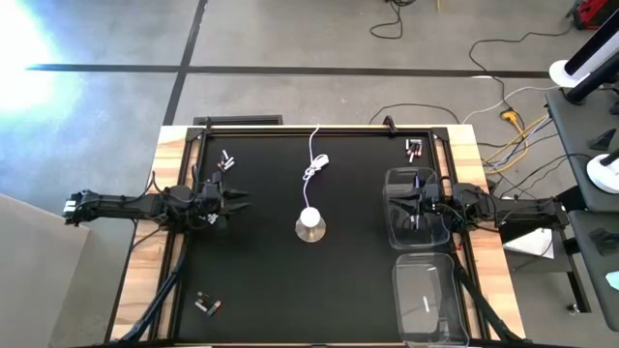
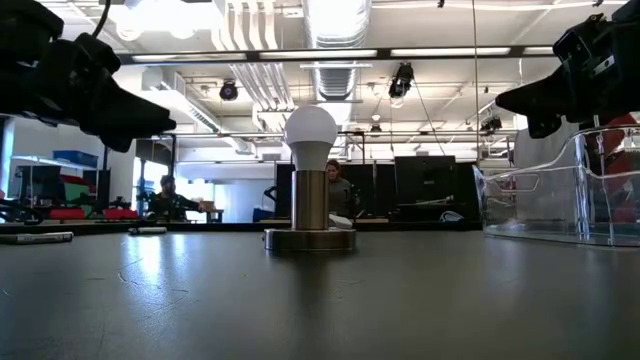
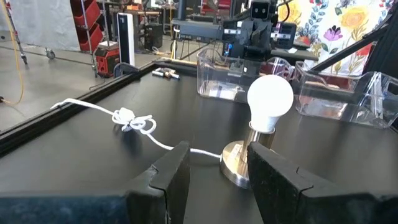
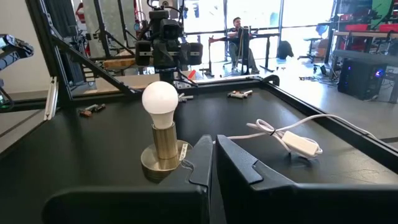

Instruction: Sort batteries

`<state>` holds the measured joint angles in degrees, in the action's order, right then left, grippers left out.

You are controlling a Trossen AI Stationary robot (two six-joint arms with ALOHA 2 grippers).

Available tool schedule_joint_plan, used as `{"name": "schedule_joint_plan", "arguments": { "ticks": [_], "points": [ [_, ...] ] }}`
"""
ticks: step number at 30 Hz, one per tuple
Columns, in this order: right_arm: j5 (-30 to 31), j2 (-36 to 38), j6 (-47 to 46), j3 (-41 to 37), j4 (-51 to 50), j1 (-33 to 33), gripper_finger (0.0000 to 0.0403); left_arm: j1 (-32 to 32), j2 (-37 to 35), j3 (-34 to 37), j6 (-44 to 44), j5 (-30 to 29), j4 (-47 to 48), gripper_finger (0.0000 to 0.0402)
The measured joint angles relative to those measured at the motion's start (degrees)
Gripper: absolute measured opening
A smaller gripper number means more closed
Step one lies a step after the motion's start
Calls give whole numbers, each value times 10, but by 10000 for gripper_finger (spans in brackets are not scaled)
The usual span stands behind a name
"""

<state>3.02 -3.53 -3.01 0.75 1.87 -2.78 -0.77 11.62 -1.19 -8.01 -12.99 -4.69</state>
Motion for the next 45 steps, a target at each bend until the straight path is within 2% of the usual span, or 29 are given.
{"name": "schedule_joint_plan", "arguments": {
  "ticks": [2,7,14,20,31,39,45],
  "points": [
    [0,0,0,0,0,0,13,0,0,0,-2,0,-16,139],
    [0,0,0,0,0,0,13,0,0,0,-88,4,-46,139],
    [0,0,0,0,0,0,13,1,1,0,-22,-11,-72,139],
    [0,0,0,0,0,0,13,1,17,1,-34,-15,-77,139],
    [0,0,0,0,3,0,13,1,93,1,-34,-10,-176,139],
    [2,0,-71,0,97,0,13,1,138,1,-36,-10,-182,139],
    [1,0,-90,0,208,0,13,1,140,1,-37,-6,-204,139]
  ]
}}
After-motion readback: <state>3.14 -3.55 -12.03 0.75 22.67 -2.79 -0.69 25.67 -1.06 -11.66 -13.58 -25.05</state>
